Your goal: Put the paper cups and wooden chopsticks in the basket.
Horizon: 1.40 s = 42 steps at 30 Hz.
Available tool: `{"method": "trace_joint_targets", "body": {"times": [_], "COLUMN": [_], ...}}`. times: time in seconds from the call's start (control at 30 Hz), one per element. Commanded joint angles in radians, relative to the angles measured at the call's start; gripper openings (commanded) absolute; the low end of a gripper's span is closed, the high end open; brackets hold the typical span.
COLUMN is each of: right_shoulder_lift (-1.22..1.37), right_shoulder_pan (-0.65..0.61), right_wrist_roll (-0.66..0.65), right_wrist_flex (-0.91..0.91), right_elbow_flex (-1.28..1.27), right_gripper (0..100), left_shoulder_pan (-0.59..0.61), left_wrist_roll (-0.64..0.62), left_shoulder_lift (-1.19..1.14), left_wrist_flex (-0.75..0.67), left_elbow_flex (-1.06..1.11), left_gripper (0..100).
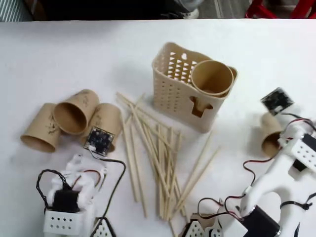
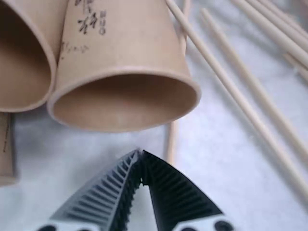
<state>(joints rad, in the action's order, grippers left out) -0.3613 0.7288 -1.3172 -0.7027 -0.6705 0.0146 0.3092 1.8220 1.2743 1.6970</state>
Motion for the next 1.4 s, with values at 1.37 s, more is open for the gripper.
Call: {"method": "trace_joint_targets", "body": {"times": [1.37], "right_shoulder_lift": [-0.027], "right_shoulder_pan": [-0.697], "right_wrist_roll": [1.053], "right_wrist_flex": [-0.944], "right_elbow_flex": [1.241], "right_gripper": [2.3], "left_shoulder_pan": [0.004], "left_wrist_roll": [-0.003], "left_shoulder_lift": [-0.004], "left_wrist_flex": [0.006], "left_elbow_flex": [-0.005], "left_gripper": [2]}}
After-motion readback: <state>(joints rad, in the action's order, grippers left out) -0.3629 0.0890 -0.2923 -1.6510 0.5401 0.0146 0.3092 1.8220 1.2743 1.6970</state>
